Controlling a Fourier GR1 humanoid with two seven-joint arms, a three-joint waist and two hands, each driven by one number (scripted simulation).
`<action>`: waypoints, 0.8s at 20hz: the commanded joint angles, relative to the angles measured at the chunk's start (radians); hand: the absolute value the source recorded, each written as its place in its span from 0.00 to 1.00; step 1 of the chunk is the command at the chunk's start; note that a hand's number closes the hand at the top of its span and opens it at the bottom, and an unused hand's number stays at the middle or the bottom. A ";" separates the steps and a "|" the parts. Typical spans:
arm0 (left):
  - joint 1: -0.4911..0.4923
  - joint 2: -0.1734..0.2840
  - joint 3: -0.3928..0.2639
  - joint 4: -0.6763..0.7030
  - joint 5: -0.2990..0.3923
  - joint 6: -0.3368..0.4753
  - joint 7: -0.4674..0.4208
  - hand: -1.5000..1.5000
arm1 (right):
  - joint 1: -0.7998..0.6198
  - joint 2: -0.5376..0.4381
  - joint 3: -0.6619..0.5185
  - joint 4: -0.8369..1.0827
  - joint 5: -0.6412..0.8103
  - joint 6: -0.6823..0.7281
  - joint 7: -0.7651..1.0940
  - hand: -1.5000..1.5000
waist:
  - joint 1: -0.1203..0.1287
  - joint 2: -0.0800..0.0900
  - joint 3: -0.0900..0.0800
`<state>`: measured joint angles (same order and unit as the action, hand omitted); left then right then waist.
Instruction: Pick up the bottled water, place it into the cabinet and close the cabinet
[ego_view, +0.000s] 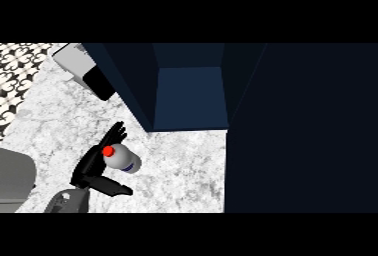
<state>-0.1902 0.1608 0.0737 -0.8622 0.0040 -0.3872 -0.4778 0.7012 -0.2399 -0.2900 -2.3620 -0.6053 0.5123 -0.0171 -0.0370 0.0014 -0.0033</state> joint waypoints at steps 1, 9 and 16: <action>-0.075 -0.010 0.021 0.133 0.016 -0.042 -0.048 0.00 | 0.101 -0.011 -0.030 -0.217 -0.173 -0.017 0.067 0.00 | -0.008 0.001 -0.001; -0.089 0.002 0.005 0.286 -0.010 -0.158 -0.231 1.00 | 0.114 -0.040 -0.048 -0.213 -0.198 -0.029 0.043 0.00 | 0.003 0.003 -0.001; -0.164 -0.040 0.068 0.348 0.112 -0.265 -0.186 1.00 | 0.147 -0.013 -0.047 -0.198 -0.141 -0.010 -0.010 0.00 | 0.000 0.000 -0.001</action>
<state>-0.3192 0.1235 0.1130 -0.5563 0.0717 -0.5509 -0.6175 0.7695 -0.2801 -0.3349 -2.3545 -0.6601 0.5308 -0.0800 -0.0312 0.0027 -0.0037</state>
